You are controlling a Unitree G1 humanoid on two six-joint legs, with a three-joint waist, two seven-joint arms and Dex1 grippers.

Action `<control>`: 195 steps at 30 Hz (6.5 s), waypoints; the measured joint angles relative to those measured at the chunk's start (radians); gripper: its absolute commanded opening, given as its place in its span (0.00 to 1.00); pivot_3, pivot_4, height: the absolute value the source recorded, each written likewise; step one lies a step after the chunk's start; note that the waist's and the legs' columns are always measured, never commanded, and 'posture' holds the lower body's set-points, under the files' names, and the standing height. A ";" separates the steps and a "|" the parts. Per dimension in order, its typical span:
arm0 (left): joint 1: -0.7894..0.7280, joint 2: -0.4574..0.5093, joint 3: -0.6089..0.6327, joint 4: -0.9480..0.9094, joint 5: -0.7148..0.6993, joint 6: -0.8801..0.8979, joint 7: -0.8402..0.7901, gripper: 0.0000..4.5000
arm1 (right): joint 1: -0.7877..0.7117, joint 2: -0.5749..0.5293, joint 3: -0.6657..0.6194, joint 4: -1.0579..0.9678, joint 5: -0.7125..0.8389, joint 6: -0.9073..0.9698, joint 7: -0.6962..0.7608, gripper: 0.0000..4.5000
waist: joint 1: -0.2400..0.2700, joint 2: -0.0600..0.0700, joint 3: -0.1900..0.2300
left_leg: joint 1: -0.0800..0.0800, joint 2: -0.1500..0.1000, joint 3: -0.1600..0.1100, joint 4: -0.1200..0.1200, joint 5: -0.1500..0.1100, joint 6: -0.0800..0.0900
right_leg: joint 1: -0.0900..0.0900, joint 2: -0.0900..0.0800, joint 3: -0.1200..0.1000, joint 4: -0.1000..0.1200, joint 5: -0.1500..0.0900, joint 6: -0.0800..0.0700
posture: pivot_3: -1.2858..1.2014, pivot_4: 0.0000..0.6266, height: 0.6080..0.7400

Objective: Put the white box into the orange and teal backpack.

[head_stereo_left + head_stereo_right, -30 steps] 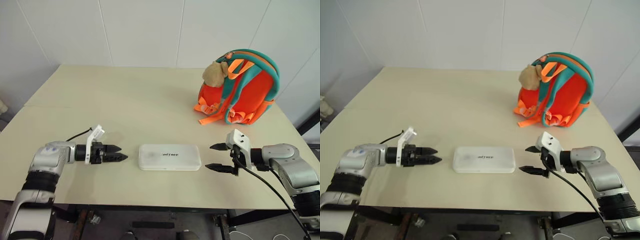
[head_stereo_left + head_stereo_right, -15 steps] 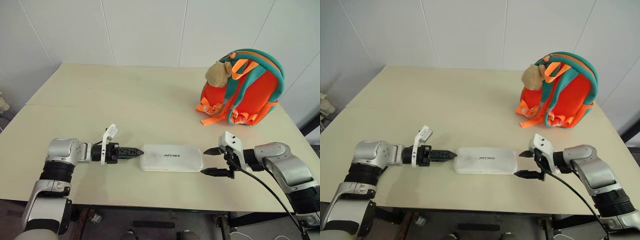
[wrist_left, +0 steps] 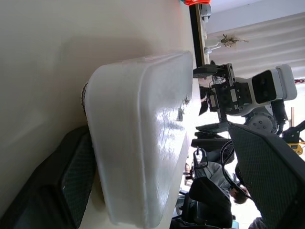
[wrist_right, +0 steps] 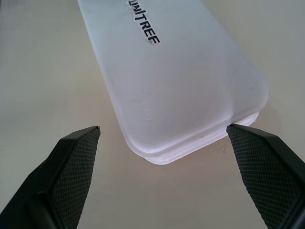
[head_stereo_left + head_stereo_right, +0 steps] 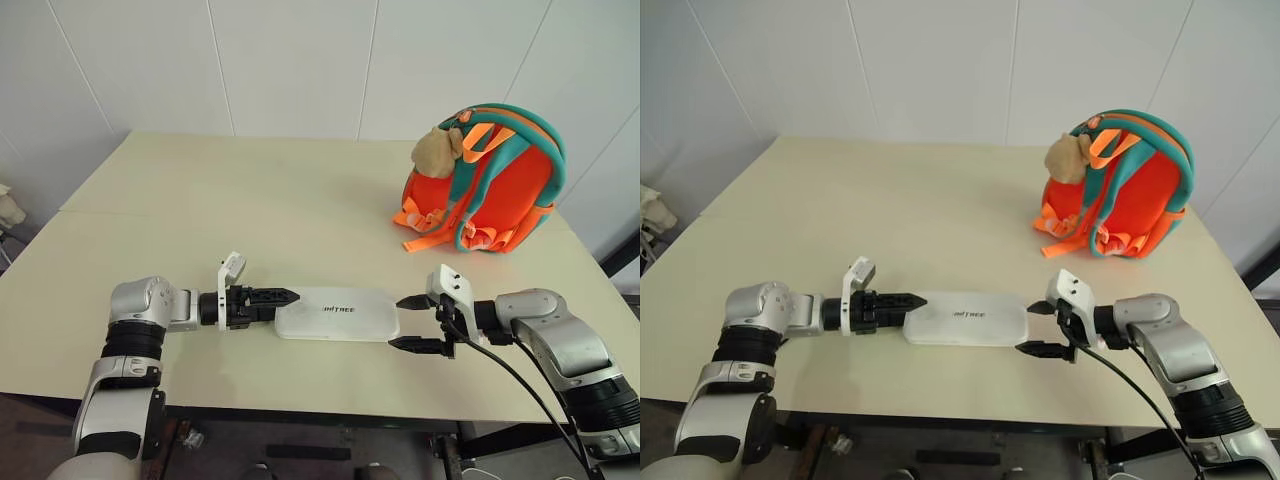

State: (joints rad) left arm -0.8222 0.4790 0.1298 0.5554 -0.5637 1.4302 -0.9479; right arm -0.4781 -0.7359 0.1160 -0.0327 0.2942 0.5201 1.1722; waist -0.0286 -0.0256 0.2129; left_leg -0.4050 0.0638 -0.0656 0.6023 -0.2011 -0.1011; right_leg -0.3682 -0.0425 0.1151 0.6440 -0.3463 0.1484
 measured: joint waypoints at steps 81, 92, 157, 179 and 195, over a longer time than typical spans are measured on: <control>0.455 0.121 0.342 -0.476 -0.286 -0.249 0.224 0.27 | -0.591 0.253 -0.203 0.577 0.159 -0.009 0.258 0.00 | -0.071 0.001 0.001 | -0.001 0.003 0.005 -0.020 0.000 -0.006 | -0.011 -0.002 0.001 -0.004 -0.001 -0.002 | 0.52 0.24 1.00; 0.555 0.200 0.485 -0.558 -0.378 -0.329 0.170 0.27 | -0.401 0.061 -0.189 -0.087 0.589 0.642 0.207 0.00 | -0.042 -0.002 0.001 | -0.004 0.003 0.005 -0.019 -0.003 -0.004 | -0.014 -0.002 0.000 -0.002 -0.006 -0.007 | 0.52 0.24 1.00; -0.223 -0.075 -0.278 -0.136 0.253 -1.067 -0.123 0.85 | -0.197 0.081 -0.146 -0.143 0.633 0.490 -0.039 0.00 | -0.006 -0.003 0.002 | -0.018 0.003 0.004 -0.004 -0.005 -0.004 | -0.025 0.000 0.001 0.008 -0.007 -0.003 | 0.52 0.24 1.00; -0.058 0.314 -0.070 -0.413 0.082 -0.815 -0.347 0.97 | -0.163 0.079 -0.130 -0.124 0.588 0.455 -0.042 0.00 | 0.002 -0.002 0.002 | -0.017 0.003 0.003 -0.004 -0.004 -0.002 | -0.024 0.000 0.000 0.010 -0.008 -0.004 | 0.52 0.24 1.00; -0.004 0.226 -0.025 -0.712 -0.155 -0.632 -0.228 0.97 | -0.167 0.079 -0.118 -0.096 0.548 0.439 -0.019 0.00 | -0.004 -0.002 0.002 | -0.017 0.003 0.002 -0.002 -0.004 -0.002 | -0.024 0.001 0.000 0.011 -0.007 -0.004 | 0.52 0.24 1.00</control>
State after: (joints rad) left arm -0.8263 0.7049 0.1044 -0.1564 -0.7190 0.7981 -1.1755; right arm -0.6448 -0.6568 -0.0024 -0.1284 0.8424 0.9588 1.1528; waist -0.0322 -0.0279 0.2150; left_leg -0.4217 0.0664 -0.0633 0.6004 -0.2049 -0.1031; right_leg -0.3919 -0.0419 0.1151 0.6549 -0.3536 0.1444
